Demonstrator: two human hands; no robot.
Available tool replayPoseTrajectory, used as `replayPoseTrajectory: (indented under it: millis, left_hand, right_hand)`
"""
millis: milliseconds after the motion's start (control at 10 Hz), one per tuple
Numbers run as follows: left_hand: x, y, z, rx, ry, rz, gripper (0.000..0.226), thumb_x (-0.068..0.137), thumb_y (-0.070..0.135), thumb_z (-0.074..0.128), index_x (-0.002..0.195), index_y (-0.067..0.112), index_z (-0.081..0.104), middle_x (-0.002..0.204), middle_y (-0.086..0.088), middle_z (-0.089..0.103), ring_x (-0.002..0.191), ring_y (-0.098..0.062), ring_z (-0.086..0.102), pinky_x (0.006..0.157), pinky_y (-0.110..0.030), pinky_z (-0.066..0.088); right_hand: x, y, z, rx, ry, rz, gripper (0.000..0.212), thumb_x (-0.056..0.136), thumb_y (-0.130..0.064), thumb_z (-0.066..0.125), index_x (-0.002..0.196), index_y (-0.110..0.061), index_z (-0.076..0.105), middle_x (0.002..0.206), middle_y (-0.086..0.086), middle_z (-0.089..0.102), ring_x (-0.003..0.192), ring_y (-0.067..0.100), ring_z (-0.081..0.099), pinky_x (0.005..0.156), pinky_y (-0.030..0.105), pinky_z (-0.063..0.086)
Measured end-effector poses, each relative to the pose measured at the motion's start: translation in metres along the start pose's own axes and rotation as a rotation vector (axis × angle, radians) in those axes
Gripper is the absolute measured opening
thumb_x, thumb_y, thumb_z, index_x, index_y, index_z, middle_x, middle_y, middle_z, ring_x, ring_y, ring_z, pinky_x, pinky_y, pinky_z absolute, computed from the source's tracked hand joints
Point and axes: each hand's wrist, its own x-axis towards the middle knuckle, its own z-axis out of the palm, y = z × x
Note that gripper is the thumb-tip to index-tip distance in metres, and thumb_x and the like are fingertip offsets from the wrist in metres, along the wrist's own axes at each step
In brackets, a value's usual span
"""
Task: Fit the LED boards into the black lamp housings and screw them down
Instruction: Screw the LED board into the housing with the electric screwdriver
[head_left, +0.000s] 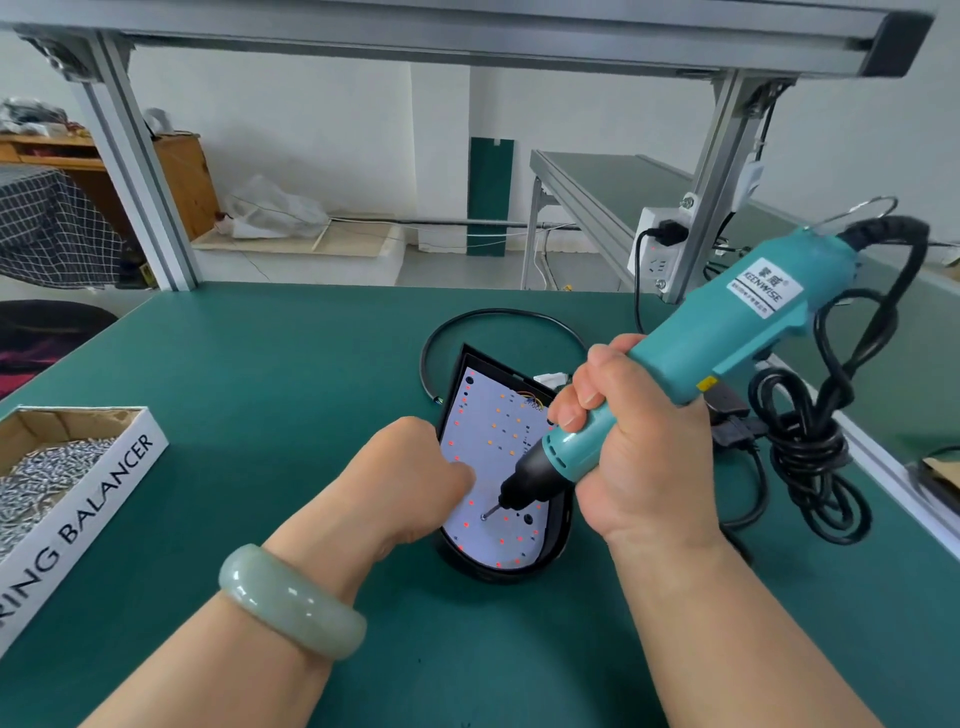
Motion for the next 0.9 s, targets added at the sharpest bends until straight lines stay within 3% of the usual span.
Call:
replayPoseTrajectory:
  millis: [100, 300, 500, 600, 700, 800, 900]
  left_hand:
    - [-0.001, 0.0, -0.002, -0.033, -0.036, -0.018, 0.015, 0.082, 0.015, 0.057, 0.074, 0.009, 0.046, 0.07, -0.009, 0.043, 0.063, -0.022, 0.033, 0.059, -0.03, 0.027]
    - [0.001, 0.005, -0.005, 0.019, -0.028, -0.01, 0.027, 0.081, 0.015, 0.056, 0.067, 0.014, 0.034, 0.063, -0.004, 0.033, 0.057, -0.021, 0.025, 0.051, -0.025, 0.02]
    - [0.001, -0.006, -0.017, 0.086, -0.165, -0.035, 0.03, 0.081, 0.027, 0.059, 0.064, 0.014, 0.039, 0.051, -0.005, 0.04, 0.046, -0.022, 0.035, 0.056, -0.025, 0.03]
    - [-0.007, -0.011, -0.037, -0.006, -0.025, -0.026, 0.04, 0.079, 0.053, 0.064, 0.089, 0.015, 0.062, 0.064, 0.0, 0.066, 0.056, -0.017, 0.062, 0.058, -0.022, 0.047]
    - [-0.007, -0.029, -0.085, 0.096, 0.473, 0.034, 0.032, 0.084, 0.045, 0.06, 0.083, 0.013, 0.067, 0.074, -0.005, 0.071, 0.072, -0.026, 0.068, 0.069, -0.033, 0.053]
    - [-0.007, -0.071, -0.136, 0.286, 0.725, -0.076, 0.024, 0.088, 0.026, 0.058, 0.074, 0.01, 0.071, 0.069, -0.012, 0.068, 0.068, -0.032, 0.062, 0.069, -0.04, 0.054]
    - [0.017, -0.186, -0.234, 0.295, 0.671, -0.096, 0.024, 0.088, 0.018, 0.058, 0.071, 0.007, 0.07, 0.071, -0.015, 0.068, 0.075, -0.029, 0.063, 0.075, -0.041, 0.053]
  right_hand:
    - [-0.001, -0.001, -0.006, 0.076, -0.03, 0.019, 0.025, 0.075, -0.005, 0.053, 0.058, -0.023, 0.055, 0.051, -0.003, 0.04, 0.042, 0.014, 0.041, 0.05, 0.023, 0.04]
    - [0.0, -0.003, -0.012, 0.132, 0.009, -0.01, 0.013, 0.076, -0.013, 0.056, 0.067, -0.021, 0.061, 0.054, -0.002, 0.042, 0.045, 0.015, 0.042, 0.057, 0.024, 0.045]
    - [0.005, -0.017, -0.021, 0.217, -0.122, -0.075, 0.019, 0.08, -0.014, 0.043, 0.079, -0.023, 0.06, 0.056, -0.007, 0.045, 0.047, 0.011, 0.043, 0.059, 0.025, 0.046]
    - [0.009, -0.017, -0.026, 0.19, -0.011, -0.054, 0.013, 0.08, -0.016, 0.047, 0.078, -0.023, 0.057, 0.057, -0.007, 0.045, 0.048, 0.011, 0.042, 0.06, 0.025, 0.044]
    - [0.01, -0.013, -0.028, 0.207, 0.058, -0.045, 0.013, 0.084, -0.016, 0.047, 0.078, -0.023, 0.057, 0.058, -0.008, 0.044, 0.049, 0.011, 0.043, 0.061, 0.025, 0.044]
    - [0.01, -0.011, -0.027, 0.199, 0.116, -0.061, 0.019, 0.089, -0.012, 0.046, 0.078, -0.023, 0.056, 0.058, -0.008, 0.045, 0.05, 0.012, 0.043, 0.061, 0.025, 0.043]
    - [0.011, -0.008, -0.027, 0.197, 0.156, -0.061, 0.019, 0.091, -0.011, 0.047, 0.077, -0.021, 0.055, 0.058, -0.007, 0.045, 0.051, 0.013, 0.042, 0.06, 0.025, 0.042]
